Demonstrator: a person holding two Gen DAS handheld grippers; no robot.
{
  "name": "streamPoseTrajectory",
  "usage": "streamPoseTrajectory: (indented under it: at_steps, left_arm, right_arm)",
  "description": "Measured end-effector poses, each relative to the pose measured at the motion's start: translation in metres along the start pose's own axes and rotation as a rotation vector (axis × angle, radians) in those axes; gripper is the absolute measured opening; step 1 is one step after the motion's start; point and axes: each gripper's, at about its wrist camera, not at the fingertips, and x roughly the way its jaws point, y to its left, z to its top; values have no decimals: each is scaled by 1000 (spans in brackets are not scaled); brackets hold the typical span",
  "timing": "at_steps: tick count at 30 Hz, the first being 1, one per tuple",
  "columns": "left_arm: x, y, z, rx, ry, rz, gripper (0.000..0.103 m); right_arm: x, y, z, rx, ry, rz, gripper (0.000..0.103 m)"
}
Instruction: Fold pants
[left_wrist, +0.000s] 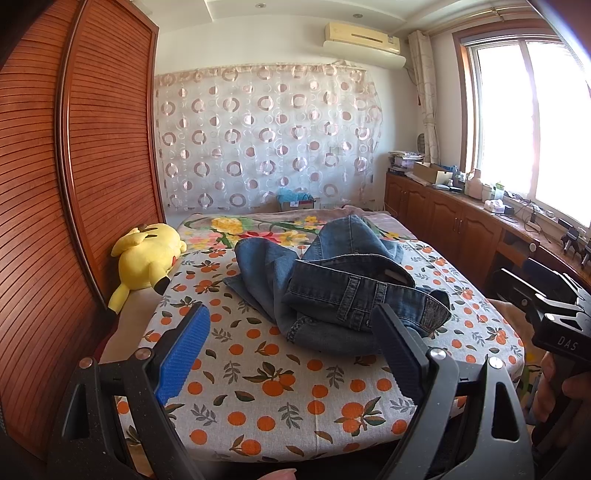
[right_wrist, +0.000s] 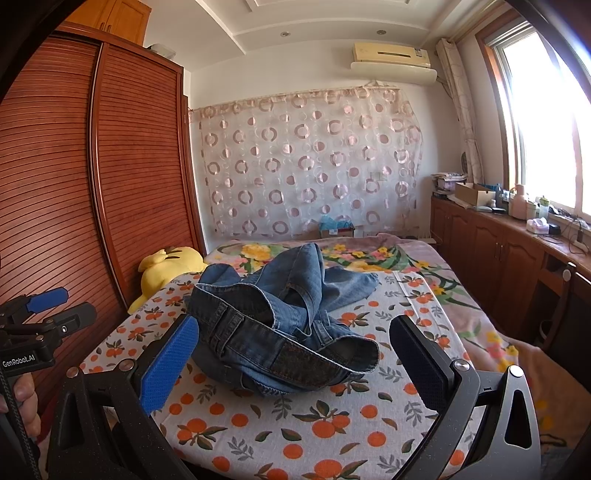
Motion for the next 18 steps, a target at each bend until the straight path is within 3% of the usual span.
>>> streamPoseTrajectory:
  at_steps: [18]
  left_arm:
    - [-2, -4, 4, 3, -1, -3, 89]
  right_arm:
    - [0, 0, 0, 1, -2, -1, 103]
